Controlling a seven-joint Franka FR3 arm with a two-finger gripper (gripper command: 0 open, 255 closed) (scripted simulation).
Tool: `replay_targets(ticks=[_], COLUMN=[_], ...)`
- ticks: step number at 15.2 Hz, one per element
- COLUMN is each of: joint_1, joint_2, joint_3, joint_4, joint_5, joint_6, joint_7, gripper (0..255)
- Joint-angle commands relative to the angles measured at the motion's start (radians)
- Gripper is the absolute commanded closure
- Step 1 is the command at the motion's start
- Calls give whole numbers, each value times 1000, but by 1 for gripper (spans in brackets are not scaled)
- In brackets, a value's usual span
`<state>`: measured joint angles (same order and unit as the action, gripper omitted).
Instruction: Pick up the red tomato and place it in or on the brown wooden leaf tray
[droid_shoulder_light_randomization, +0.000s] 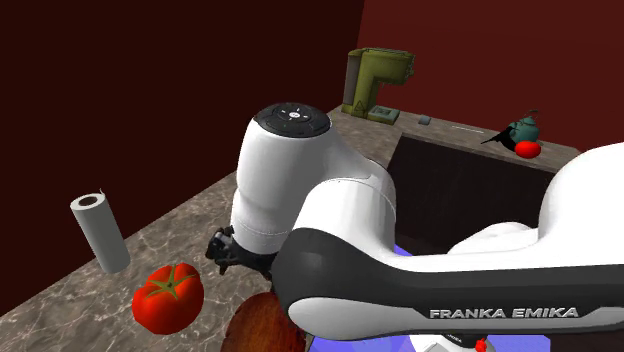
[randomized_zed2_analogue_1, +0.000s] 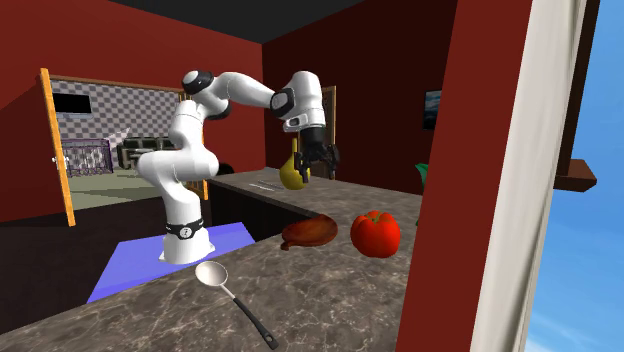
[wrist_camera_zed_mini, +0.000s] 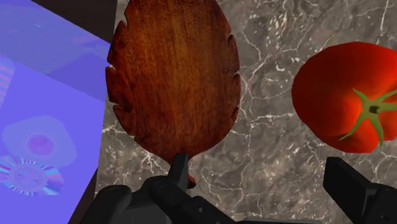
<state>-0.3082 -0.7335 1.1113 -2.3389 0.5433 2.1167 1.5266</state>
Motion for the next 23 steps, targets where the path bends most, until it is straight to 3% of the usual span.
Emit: replay_targets(ticks=[1,8,14,23], joint_1=[-100,-523,-852,-897], joint_2=[32,21,-109,-145], joint_3=[103,467,663,718], joint_4=[77,376,688,662], joint_5=[-8,-1,58,99], joint_6=[14,-1,-94,-26], joint_7=[98,363,543,521], gripper=[0,0,0,0])
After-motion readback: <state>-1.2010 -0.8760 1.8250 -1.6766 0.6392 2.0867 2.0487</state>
